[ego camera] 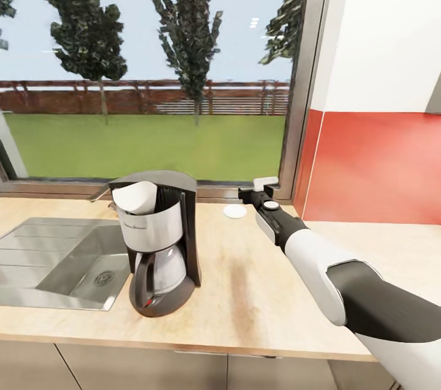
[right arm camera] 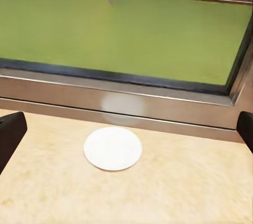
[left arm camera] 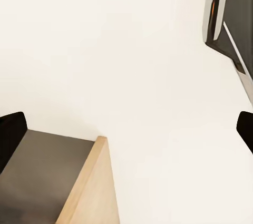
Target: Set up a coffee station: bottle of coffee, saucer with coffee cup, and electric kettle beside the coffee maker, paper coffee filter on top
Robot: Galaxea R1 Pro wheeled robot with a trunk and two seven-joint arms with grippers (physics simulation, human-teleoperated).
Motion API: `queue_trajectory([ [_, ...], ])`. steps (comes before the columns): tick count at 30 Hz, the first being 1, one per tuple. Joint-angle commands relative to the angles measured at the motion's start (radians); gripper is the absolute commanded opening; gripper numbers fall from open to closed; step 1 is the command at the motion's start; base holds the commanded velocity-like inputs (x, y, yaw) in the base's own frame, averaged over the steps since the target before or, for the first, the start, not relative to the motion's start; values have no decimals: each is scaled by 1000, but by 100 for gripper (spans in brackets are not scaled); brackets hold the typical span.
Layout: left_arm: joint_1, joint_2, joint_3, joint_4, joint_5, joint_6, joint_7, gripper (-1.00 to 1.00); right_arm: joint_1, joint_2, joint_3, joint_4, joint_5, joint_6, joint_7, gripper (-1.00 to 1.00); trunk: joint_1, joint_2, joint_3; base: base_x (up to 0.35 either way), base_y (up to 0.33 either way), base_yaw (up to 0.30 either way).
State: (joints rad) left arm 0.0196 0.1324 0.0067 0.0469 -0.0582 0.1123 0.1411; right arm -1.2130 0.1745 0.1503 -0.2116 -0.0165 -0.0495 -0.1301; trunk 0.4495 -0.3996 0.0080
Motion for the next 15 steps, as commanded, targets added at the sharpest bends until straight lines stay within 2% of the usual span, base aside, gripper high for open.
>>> queue_trajectory([
  [1,0,0,1,-1,-6,4,2,100,0,0,6,1,-2,-3,-6,100,0,0,0,136,0,0],
  [10,2,0,1,-1,-6,3,0,100,0,0,6,1,1,-3,-6,100,0,0,0,273,0,0],
  [15,9,-1,1,-1,-6,2,1,100,0,0,6,11,2,-3,-6,100,0,0,0,104,0,0],
])
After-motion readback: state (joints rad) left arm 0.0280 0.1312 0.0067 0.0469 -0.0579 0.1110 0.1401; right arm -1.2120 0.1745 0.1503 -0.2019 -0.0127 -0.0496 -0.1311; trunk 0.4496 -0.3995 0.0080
